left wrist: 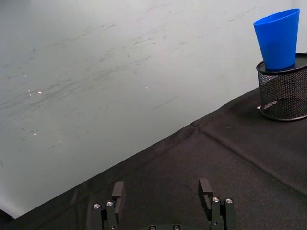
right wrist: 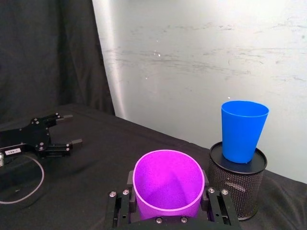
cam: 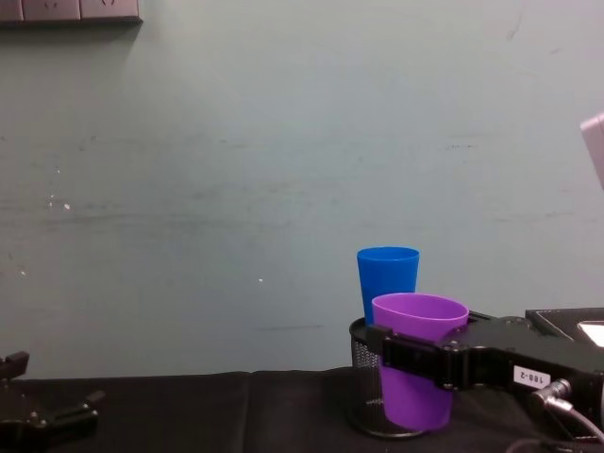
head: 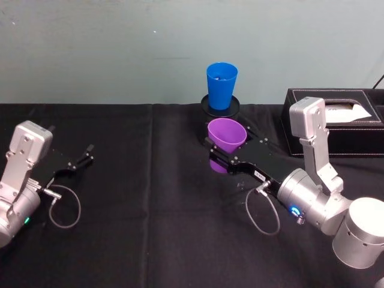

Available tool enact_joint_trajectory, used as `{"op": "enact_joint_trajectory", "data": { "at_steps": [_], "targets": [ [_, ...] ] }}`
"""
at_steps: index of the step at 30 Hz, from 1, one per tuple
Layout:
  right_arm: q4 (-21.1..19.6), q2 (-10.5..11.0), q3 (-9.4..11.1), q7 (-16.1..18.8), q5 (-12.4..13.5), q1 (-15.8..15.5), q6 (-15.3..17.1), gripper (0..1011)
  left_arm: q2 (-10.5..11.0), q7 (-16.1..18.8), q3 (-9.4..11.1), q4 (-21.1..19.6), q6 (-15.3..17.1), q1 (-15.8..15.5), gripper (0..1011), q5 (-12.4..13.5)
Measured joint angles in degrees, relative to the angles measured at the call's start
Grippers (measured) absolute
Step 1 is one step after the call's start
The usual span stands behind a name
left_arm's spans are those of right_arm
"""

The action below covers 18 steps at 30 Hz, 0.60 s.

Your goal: Pick up one cup with a gripper and tap it against the other cup.

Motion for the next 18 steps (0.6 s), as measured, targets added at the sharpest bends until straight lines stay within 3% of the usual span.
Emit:
{"op": "enact_joint_trajectory", "data": {
  "at_steps": [18],
  "targets": [
    [0.2,-0.2,0.0,0.0,0.0,0.1,-0.2,723,0.0,0.0,0.0,0.0,0.0,0.0,1000,0.0]
  ]
}}
